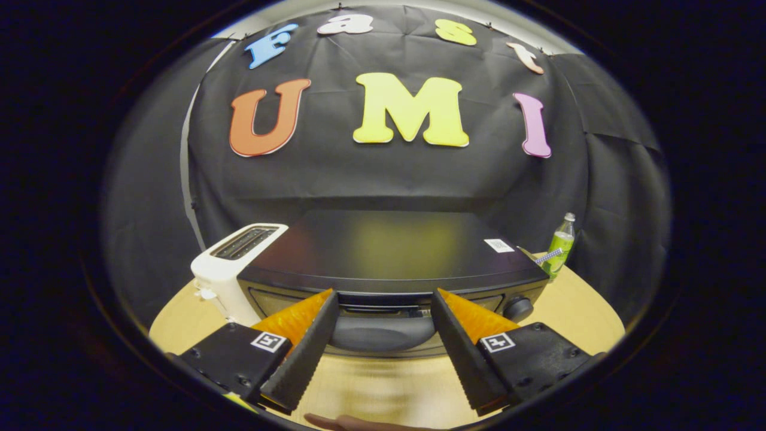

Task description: Open the toaster oven, put the food inside, and close the toaster oven door.

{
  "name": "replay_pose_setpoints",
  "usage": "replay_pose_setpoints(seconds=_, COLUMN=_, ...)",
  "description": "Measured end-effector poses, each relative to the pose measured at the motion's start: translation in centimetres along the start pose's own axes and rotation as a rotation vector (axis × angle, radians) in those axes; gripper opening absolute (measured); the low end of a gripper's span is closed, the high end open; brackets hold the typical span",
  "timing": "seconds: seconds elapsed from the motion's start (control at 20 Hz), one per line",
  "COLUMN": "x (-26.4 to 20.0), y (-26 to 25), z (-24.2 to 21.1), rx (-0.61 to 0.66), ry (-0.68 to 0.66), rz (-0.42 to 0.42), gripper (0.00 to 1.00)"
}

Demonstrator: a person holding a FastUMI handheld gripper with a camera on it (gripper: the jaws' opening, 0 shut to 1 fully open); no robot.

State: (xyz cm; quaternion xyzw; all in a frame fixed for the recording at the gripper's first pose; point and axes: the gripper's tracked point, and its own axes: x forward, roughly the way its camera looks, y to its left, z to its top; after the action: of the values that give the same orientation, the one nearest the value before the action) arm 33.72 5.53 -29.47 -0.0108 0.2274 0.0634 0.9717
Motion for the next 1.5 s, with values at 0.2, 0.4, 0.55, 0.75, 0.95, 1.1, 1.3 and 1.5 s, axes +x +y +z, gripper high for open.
replay_pose_setpoints(seconds=0.2, x=-1.1, y=0.0, z=-1.1, rx=0.010, ry=0.052, rz=0.043, gripper=1.00)
replay_pose_setpoints(seconds=0.4, x=-3.6, y=0.0, z=-2.9, rx=-0.021, ry=0.077, rz=0.017, gripper=1.00)
replay_pose_setpoints(seconds=0.55, x=-5.1, y=0.1, z=-5.0, rx=-0.020, ry=0.089, rz=-0.007, gripper=1.00)
replay_pose_setpoints(seconds=0.75, x=-6.6, y=0.2, z=-7.7, rx=-0.023, ry=0.096, rz=-0.024, gripper=1.00)
replay_pose_setpoints(seconds=0.95, x=-7.6, y=0.4, z=-11.2, rx=-0.014, ry=0.127, rz=-0.026, gripper=1.00)
replay_pose_setpoints(seconds=1.1, x=-7.7, y=0.3, z=-14.3, rx=0.012, ry=0.192, rz=-0.021, gripper=1.00)
replay_pose_setpoints(seconds=1.3, x=-6.6, y=0.2, z=-16.7, rx=0.073, ry=0.234, rz=-0.019, gripper=0.99)
replay_pose_setpoints(seconds=1.5, x=-7.4, y=0.0, z=-17.5, rx=0.002, ry=0.239, rz=-0.015, gripper=0.98)
